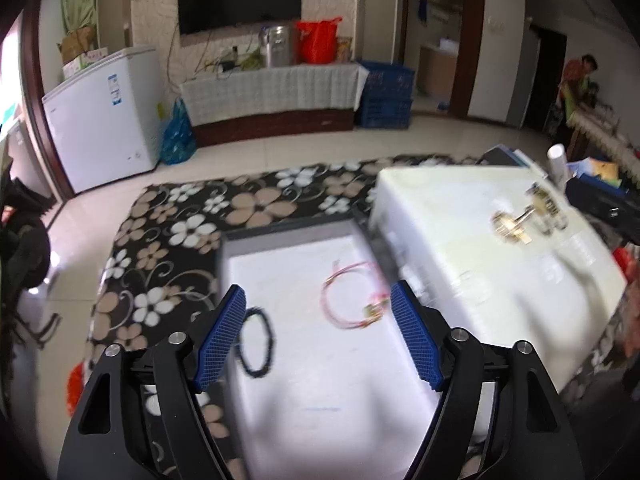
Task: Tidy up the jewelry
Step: 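Move both tools back over the jewelry on the table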
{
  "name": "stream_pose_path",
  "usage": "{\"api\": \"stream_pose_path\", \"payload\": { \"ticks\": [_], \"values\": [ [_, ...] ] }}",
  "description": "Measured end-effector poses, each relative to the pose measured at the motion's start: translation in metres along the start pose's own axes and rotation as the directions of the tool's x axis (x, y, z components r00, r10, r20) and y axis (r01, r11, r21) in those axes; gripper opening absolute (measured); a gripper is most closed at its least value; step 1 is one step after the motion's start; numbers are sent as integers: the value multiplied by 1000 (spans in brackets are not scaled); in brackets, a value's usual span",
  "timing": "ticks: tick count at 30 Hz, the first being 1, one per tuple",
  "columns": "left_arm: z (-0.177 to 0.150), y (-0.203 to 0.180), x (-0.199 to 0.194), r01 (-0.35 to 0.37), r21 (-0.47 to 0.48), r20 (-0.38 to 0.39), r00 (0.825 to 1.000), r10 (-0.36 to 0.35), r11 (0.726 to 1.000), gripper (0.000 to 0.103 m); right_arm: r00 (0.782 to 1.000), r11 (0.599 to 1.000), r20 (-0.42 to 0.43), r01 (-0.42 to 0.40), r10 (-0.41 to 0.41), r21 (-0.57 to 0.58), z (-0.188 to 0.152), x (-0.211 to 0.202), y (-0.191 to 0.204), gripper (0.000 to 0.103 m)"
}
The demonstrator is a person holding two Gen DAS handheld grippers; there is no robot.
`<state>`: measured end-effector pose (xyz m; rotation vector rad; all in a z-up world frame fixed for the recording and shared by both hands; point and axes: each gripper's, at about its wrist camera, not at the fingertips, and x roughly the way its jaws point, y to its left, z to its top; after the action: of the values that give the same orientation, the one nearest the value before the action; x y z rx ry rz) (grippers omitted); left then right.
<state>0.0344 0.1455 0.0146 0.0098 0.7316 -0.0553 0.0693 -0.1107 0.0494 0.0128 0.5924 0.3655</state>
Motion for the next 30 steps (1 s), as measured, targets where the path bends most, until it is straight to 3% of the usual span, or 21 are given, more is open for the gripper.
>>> {"api": "stream_pose_path", "payload": {
  "ticks": [13, 27, 29, 30],
  "values": [
    [14, -66, 11, 101, 67, 43, 994, -104, 993, 85, 993, 975, -18, 115, -113, 190, -9, -23, -106, 98],
    [46, -119, 49, 190, 93, -5, 982, -190, 977, 85, 984, 992, -132, 125, -123, 8, -28, -3, -130, 98],
    [52, -129, 55, 210, 95, -23, 978, -209, 973, 85, 983, 994, -153, 104, -99, 23, -29, 2, -135, 94],
    [54, -136, 58, 221, 111, -31, 975, -219, 969, 85, 982, 995, -165, 99, -93, 30, -29, 5, -138, 84]
  ]
}}
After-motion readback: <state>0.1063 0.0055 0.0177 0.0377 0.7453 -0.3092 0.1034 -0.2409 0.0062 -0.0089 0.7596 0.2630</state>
